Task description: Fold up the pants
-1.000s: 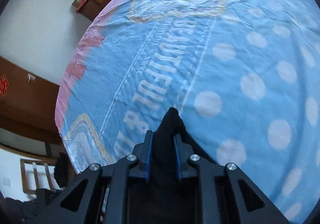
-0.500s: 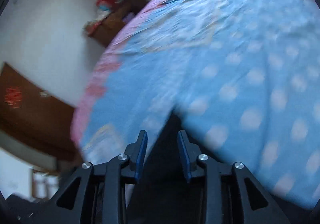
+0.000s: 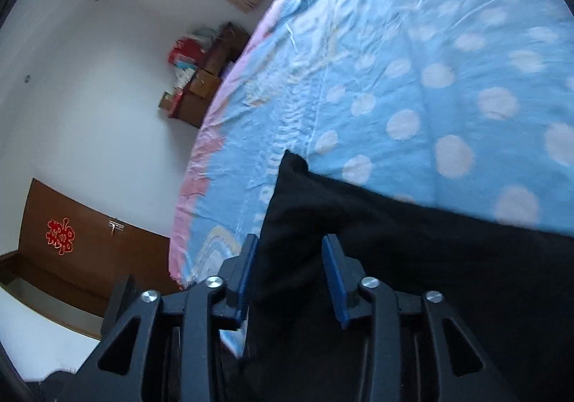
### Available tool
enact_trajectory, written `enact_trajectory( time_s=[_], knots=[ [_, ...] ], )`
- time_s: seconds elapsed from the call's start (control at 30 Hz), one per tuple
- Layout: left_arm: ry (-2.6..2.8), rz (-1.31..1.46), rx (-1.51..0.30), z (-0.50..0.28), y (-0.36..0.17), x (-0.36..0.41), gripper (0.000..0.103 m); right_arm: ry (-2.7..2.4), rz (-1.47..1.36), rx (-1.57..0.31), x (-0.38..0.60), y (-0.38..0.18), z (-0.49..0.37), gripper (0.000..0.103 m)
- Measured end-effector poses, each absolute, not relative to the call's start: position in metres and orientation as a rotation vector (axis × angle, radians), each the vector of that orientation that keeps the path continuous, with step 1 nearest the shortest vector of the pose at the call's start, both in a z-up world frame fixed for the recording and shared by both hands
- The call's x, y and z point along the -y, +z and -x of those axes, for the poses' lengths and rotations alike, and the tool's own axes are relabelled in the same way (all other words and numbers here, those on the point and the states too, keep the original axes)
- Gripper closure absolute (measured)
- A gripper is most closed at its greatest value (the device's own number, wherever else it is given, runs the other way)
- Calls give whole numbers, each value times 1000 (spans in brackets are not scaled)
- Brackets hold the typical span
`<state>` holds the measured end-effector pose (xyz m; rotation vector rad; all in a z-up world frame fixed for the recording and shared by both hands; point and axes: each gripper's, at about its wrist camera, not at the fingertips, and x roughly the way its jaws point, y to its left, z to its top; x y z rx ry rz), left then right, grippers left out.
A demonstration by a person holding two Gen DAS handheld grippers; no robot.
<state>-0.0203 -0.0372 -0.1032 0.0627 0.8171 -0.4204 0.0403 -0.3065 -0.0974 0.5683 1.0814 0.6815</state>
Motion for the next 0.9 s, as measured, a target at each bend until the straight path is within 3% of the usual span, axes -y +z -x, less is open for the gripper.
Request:
enact_trajectory(
  time_s=[0.37,0.67,0.8,0.9],
  knots=[
    [-383,-95,-887,-31,-128,50,0,594,-583,-1173,368,-124,82,57],
    [-384,-75,-898,2,-119,49,0,586,-565,-891,404,-61,94,56],
    [-382,-82,-922,3,-128,56,0,405,-574,-837,438,-60,80,44],
    [-387,-58,-935,1,-134,55,0,312,-569,-846,454,-69,67,43]
  ],
)
